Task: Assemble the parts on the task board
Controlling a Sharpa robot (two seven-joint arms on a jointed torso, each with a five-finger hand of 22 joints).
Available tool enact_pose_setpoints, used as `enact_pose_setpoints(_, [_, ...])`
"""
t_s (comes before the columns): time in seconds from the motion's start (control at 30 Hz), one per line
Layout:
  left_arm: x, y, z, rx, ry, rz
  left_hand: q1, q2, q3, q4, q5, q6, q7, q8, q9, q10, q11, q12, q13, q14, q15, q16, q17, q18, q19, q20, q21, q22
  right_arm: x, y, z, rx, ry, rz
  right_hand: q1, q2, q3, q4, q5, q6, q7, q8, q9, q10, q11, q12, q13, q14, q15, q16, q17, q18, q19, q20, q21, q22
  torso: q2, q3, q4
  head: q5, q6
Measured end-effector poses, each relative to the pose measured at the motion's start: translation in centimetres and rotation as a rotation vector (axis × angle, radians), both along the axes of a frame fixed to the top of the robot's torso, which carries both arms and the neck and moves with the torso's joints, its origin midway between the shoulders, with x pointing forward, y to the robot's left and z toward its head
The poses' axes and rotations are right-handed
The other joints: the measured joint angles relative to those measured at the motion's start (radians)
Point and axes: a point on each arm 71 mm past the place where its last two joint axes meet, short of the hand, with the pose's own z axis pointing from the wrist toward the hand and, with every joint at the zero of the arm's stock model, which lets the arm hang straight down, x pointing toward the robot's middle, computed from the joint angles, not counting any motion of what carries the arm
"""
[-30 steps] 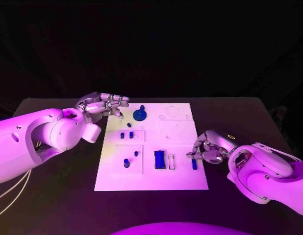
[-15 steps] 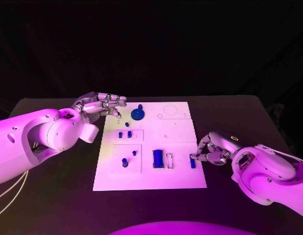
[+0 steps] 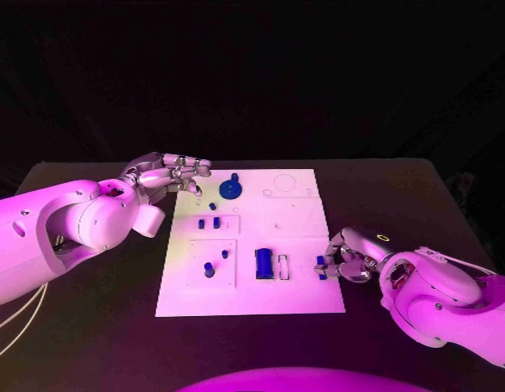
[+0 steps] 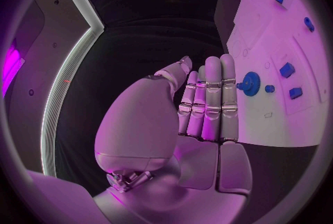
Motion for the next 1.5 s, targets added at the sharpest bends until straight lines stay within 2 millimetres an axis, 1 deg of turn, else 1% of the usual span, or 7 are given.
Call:
enact_pose_setpoints(0.27, [0.0,0.0,0.0,0.000,0.000,0.000,0.000,0.000,0.000,0.000,0.000,0.000,0.000,0.000,0.000,0.000,0.000,0.000,0.000,0.000,0.000,0.000,0.000,0.000,0.000,0.000,0.000,0.000,0.2,0.5,-0.3,-0.013,-0.001,0.012,0.018,-0.009,-0.003,-0.003,0.000,0.004,-0.004,0.002,0.007,0.000,0.000,-0.006,0.004,0.000,0.000,0.000,0.000,0.000,0.000,0.000,0.000,0.000,0.000,0.0001,-0.0005,0.002,-0.001])
enact_pose_setpoints(0.5, [0.0,0.0,0.0,0.000,0.001,0.000,0.000,0.000,0.000,0.000,0.000,0.000,0.000,0.000,0.000,0.000,0.000,0.000,0.000,0.000,0.000,0.000,0.000,0.000,0.000,0.000,0.000,0.000,0.5,1.1,-0.5,-0.022,-0.016,0.027,0.070,-0.014,0.004,-0.027,-0.002,0.012,-0.005,-0.003,0.008,-0.003,0.003,-0.003,0.004,0.000,0.000,0.000,0.000,0.000,0.000,0.000,0.000,0.000,0.000,0.0007,0.0000,0.003,-0.001])
enact_pose_setpoints(0.67, [0.0,0.1,0.0,0.000,0.001,-0.001,0.000,0.000,0.000,0.000,0.000,0.000,0.000,0.000,0.000,0.000,0.000,0.000,0.000,0.000,0.000,0.000,0.000,0.000,0.000,0.000,0.000,0.000,0.6,1.5,-0.5,-0.031,-0.033,0.042,0.123,-0.035,0.044,-0.072,-0.106,0.012,-0.005,-0.015,0.008,0.000,0.002,-0.011,0.029,0.000,0.000,0.000,0.000,0.000,0.000,0.000,0.000,0.000,0.000,0.0005,0.0000,0.003,-0.001])
enact_pose_setpoints(0.9, [0.0,0.1,0.0,0.000,0.002,-0.001,0.000,0.000,0.000,0.000,0.000,0.000,0.000,0.000,0.000,0.000,0.000,0.000,0.000,0.000,0.000,0.000,0.000,0.000,0.000,0.000,0.000,0.000,0.6,1.8,-0.4,-0.055,-0.050,0.062,0.141,-0.053,0.068,-0.092,-0.124,0.012,-0.005,-0.024,-0.004,-0.003,-0.003,-0.015,0.029,0.000,0.000,0.000,0.000,0.000,0.000,0.000,0.000,0.000,-0.001,0.0000,0.0000,0.004,-0.001])
enact_pose_setpoints(1.03, [0.0,0.1,0.0,0.001,0.002,-0.001,0.000,0.000,0.000,0.000,0.000,0.000,0.000,0.000,0.000,0.000,0.000,0.000,0.000,0.000,0.000,0.000,0.000,0.000,0.000,0.000,0.000,0.000,0.7,2.0,-0.3,-0.067,-0.057,0.071,0.149,-0.061,0.087,-0.088,-0.074,0.013,-0.006,-0.031,-0.007,-0.003,-0.004,-0.023,0.029,0.000,0.000,0.000,0.000,0.000,0.000,0.000,0.000,0.000,-0.001,0.0000,-0.0004,0.005,-0.001])
enact_pose_setpoints(1.27, [-0.1,0.1,0.0,0.001,0.002,-0.002,0.000,0.000,0.000,0.000,0.000,0.000,0.000,0.000,0.000,0.000,0.000,0.000,0.000,0.000,0.000,0.000,0.000,0.000,0.000,0.000,0.000,0.000,0.4,2.3,-0.2,-0.073,-0.058,0.075,0.154,-0.066,0.141,-0.066,0.081,0.015,-0.008,-0.045,-0.013,-0.003,-0.003,-0.029,0.029,0.000,0.000,0.000,0.000,0.000,0.000,0.000,0.000,0.000,-0.001,-0.0001,-0.0006,0.005,0.001])
enact_pose_setpoints(1.5, [-0.1,0.1,0.0,0.002,0.003,-0.001,0.000,0.000,-0.003,-0.003,0.000,0.000,0.000,0.000,0.000,0.000,0.000,0.004,0.000,0.000,0.000,0.000,-0.001,0.000,0.000,0.000,0.000,-0.001,0.3,2.0,0.1,-0.044,-0.021,0.036,0.164,-0.076,0.185,-0.045,0.134,0.017,-0.010,-0.053,-0.010,-0.003,-0.003,-0.035,0.027,0.000,0.000,0.000,0.000,0.000,0.000,0.000,0.001,-0.001,-0.001,0.0001,-0.0005,0.006,0.002])
